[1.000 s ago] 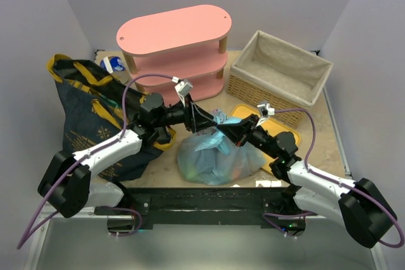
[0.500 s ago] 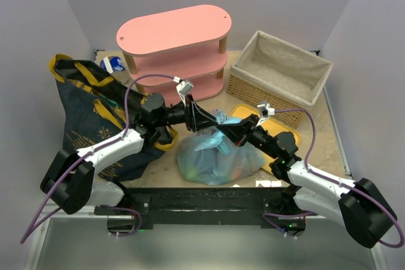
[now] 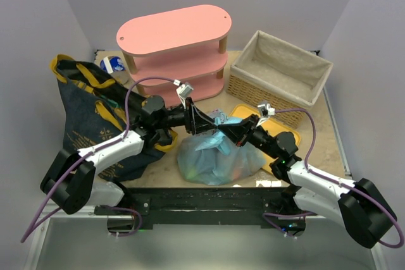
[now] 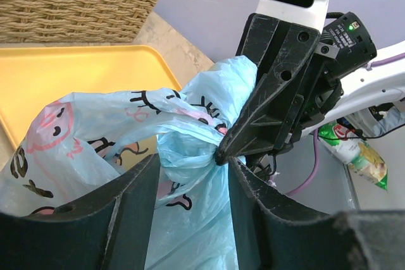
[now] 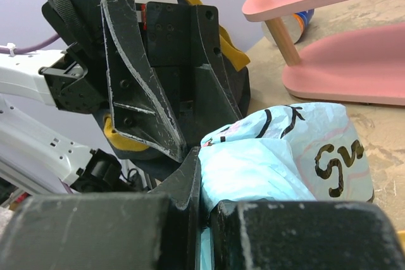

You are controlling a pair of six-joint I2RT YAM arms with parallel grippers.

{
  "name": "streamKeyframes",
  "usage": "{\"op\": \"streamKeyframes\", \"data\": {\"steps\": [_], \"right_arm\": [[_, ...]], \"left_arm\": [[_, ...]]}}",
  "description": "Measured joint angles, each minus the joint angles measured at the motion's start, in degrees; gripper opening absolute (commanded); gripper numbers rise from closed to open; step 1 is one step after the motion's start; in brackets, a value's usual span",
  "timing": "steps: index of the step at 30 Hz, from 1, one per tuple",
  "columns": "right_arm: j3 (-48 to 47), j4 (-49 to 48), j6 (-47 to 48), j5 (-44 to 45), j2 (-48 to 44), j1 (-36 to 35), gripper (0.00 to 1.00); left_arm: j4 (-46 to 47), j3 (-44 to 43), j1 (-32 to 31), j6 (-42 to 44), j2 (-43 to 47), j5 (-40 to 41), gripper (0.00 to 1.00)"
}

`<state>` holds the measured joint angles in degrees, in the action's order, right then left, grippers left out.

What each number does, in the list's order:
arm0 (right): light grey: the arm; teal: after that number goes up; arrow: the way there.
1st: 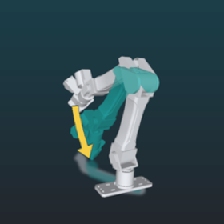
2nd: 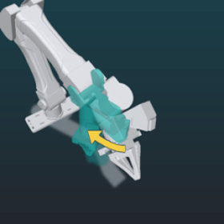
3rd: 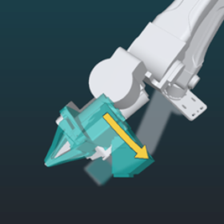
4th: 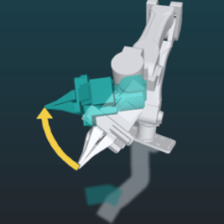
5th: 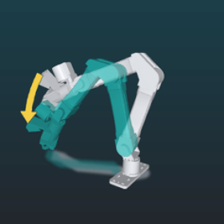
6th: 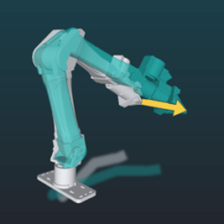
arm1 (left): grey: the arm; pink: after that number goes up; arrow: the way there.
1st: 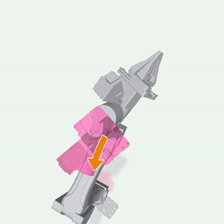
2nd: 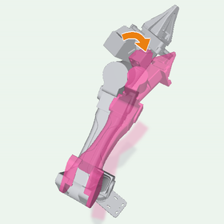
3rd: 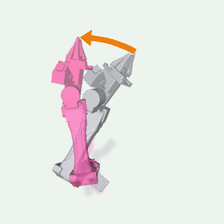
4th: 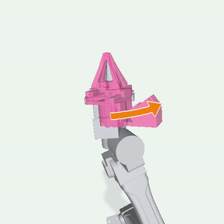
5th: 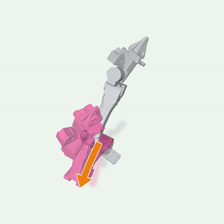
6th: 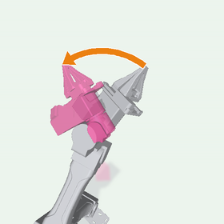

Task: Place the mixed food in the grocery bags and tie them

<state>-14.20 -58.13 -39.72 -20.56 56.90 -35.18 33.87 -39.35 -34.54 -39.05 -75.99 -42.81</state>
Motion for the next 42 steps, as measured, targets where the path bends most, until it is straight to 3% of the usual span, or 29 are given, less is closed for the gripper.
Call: {"op": "streamKeyframes", "data": {"steps": [3, 14, 28, 33, 38, 42], "right_arm": [[0.0, 0.0, 0.0, 0.0, 0.0, 0.0, 0.00], [0.1, 0.5, 0.0, 0.0, 0.0, 0.0, 0.00], [0.1, 0.7, -0.1, 0.0, -0.5, 0.2, 0.00], [0.1, 1.2, -0.1, 0.0, -0.9, 0.2, 0.00], [-1.2, 6.5, 0.8, -0.4, -3.0, 0.2, 0.22], [-4.1, 15.7, 3.5, -1.8, -7.7, 0.2, 0.50]], "left_arm": [[-0.1, 0.0, 0.0, 0.0, 0.0, 0.0, 0.54], [1.4, 0.0, 0.0, -0.6, -1.2, -0.7, 0.37], [4.2, 0.2, 0.0, -1.0, -1.5, -2.6, 0.00], [5.2, 0.4, 0.0, -1.1, -1.7, -2.8, 0.00], [4.7, 0.4, -0.1, -0.9, -1.6, -2.4, 0.00], [3.3, 0.2, 0.0, -0.7, -1.4, -1.0, 0.00]]}}
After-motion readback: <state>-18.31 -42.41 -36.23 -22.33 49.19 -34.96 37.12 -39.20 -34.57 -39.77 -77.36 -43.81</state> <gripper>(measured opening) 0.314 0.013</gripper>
